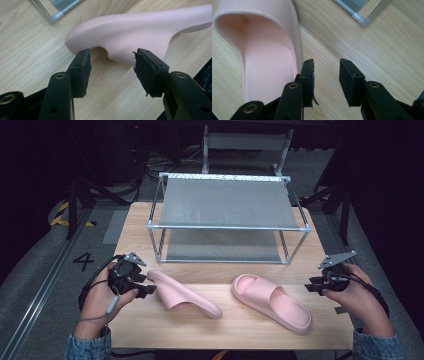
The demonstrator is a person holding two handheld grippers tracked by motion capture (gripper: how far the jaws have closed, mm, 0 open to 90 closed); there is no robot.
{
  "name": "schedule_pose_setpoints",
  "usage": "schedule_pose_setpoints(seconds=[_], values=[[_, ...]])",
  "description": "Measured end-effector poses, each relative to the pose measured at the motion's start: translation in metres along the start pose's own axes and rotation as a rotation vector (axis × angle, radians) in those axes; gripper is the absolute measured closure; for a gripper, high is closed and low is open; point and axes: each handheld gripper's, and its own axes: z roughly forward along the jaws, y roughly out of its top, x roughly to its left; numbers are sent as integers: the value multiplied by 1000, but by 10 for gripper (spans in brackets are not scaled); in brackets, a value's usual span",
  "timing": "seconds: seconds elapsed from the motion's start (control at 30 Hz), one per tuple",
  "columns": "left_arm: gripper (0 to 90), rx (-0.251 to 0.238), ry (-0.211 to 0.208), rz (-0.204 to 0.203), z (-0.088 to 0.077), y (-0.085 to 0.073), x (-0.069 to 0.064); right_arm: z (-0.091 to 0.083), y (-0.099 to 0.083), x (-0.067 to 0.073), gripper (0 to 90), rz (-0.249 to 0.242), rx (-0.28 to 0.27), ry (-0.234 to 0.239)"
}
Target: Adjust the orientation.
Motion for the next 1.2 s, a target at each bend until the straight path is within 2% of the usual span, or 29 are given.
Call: schedule_pose_setpoints(seconds=[0.23,0.33,0.37,0.47,0.5,0.63,0.77,0.93,1.2], values=[[514,-17,-22,33,-2,7,-6,0,-3,2,651,2,1,0],[569,-27,-40,44,-2,11,-10,1,-5,2,645,6,4,0],[598,-42,-51,50,-1,14,-12,0,-6,2,644,11,6,-1],[769,-76,-105,71,4,21,-16,1,-8,1,640,4,3,-10],[769,-73,-111,82,5,23,-18,1,-8,1,640,4,3,-10],[899,-71,-133,106,11,29,-26,3,-7,2,638,-6,4,-11],[900,-61,-143,120,15,32,-31,6,-6,3,626,-14,9,-7],[900,-32,-176,153,25,37,-40,9,-3,6,623,-33,10,-4],[900,18,-201,158,35,38,-42,12,-2,8,626,-48,18,6]])
